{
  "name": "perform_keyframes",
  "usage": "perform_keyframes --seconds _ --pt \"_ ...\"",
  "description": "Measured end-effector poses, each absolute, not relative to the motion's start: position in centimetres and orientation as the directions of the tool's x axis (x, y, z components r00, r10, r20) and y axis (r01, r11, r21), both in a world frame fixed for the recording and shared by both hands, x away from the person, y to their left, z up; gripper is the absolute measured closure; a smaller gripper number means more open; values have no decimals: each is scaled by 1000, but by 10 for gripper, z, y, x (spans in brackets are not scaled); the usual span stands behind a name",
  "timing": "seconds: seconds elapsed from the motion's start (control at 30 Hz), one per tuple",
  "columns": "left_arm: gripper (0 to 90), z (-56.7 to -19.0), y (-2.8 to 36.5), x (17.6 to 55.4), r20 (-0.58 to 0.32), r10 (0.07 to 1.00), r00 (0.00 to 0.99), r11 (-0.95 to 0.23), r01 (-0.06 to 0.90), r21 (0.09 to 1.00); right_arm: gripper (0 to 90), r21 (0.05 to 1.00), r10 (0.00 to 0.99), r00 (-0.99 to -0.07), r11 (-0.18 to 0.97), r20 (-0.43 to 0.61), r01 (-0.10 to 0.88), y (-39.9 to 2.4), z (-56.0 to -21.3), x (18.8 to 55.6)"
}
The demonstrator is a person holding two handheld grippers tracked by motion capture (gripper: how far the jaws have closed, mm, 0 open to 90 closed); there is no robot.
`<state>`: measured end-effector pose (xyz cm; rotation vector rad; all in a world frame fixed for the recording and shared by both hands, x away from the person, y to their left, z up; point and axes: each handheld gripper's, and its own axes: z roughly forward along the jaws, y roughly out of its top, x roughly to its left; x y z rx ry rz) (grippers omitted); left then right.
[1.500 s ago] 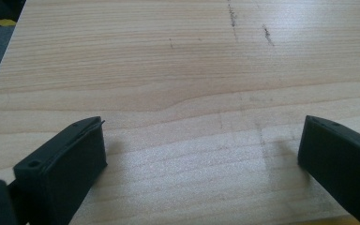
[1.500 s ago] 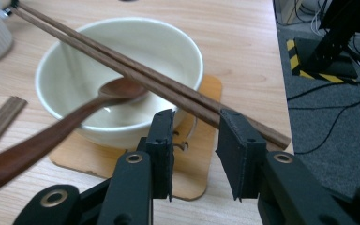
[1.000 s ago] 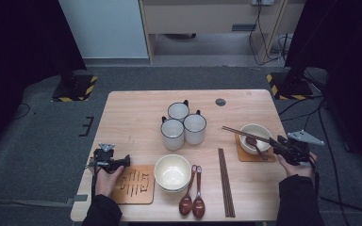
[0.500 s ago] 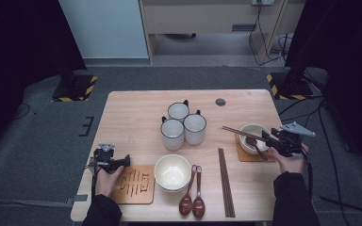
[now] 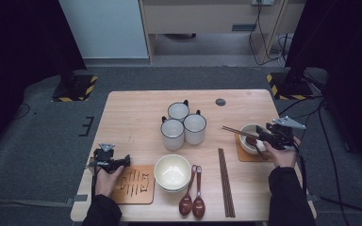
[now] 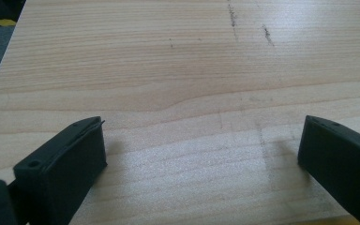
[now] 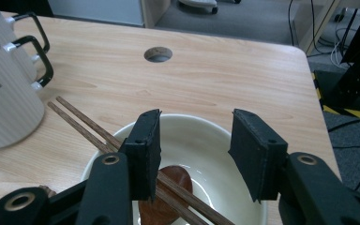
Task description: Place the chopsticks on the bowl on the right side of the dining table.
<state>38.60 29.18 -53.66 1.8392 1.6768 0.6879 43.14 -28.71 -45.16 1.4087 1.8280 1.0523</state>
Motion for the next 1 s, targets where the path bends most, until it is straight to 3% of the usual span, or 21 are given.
perform_keyframes --seconds 1.0 --pt "3 -537 292 386 6 996 90 -68 713 698 521 820 970 -241 124 18 559 -282 -470 448"
